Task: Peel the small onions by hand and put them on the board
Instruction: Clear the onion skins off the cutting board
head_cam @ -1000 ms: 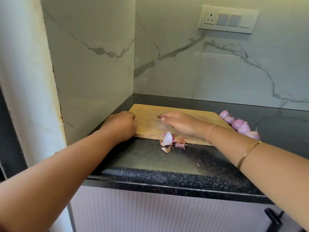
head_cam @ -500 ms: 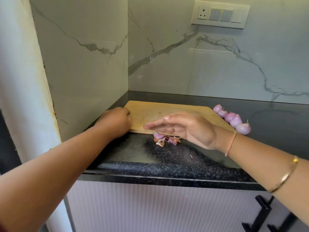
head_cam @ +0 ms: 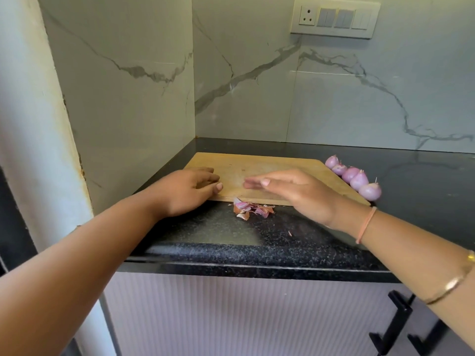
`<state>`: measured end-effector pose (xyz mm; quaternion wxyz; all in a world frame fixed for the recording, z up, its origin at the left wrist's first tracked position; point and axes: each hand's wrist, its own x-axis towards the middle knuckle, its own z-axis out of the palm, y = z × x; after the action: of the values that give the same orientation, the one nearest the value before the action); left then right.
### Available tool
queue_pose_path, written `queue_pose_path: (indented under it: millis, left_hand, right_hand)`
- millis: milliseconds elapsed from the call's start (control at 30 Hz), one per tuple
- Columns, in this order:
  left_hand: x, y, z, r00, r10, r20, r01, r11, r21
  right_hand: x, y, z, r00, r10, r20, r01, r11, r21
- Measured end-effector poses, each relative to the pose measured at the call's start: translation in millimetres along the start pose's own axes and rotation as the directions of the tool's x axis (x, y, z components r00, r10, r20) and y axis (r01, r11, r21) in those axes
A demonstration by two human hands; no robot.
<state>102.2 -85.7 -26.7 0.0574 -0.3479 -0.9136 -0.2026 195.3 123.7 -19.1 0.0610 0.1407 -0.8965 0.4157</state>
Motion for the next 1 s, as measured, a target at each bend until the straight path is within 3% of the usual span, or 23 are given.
queue_pose_path:
  millis: [67,167,267,533,667,867,1000]
  left_hand:
    - [-1.5,-0.1,-1.4,0.998,-0.011,0.066,0.011,1.000,-0.012]
    - [-1.5,-1.2,-3.1,0.994,-0.011,0.110,0.009,1.000,0.019]
    - [-0.3,-1.8,-3.1,0.993,-0.007,0.116,0.003,0.999,0.036]
    - [5.4,-6.8,-3.9,0.996,-0.036,0.084,0.033,0.999,0.040]
    - [2.3,-4.7,-2.9,1.000,-0.011,0.027,0.010,0.999,0.048]
    - [-7.5,6.2,-1.3,0.963,0.004,-0.270,-0.005,1.000,-0.002]
    - [-17.9,17.5,4.4,0.949,0.008,-0.315,-0.003,1.000,0.016]
  right_hand:
    - [-6.0,10.2,-7.7,0.997,0.042,-0.058,-0.051,0.986,-0.156]
    - [-9.7,19.0,-14.6,0.995,0.104,0.003,-0.095,0.923,-0.373]
    - [-6.5,21.1,-15.4,0.993,0.110,0.042,-0.079,0.887,-0.454]
    - [10.3,22.4,-11.9,0.997,0.078,0.024,-0.059,0.899,-0.434]
    - [0.0,12.9,-1.2,0.999,-0.041,-0.022,0.033,0.965,-0.259]
    - [-11.7,-7.2,23.1,0.979,-0.141,0.147,0.176,0.948,-0.264]
    - [-7.0,-11.0,28.4,0.981,-0.142,0.128,0.179,0.918,-0.353]
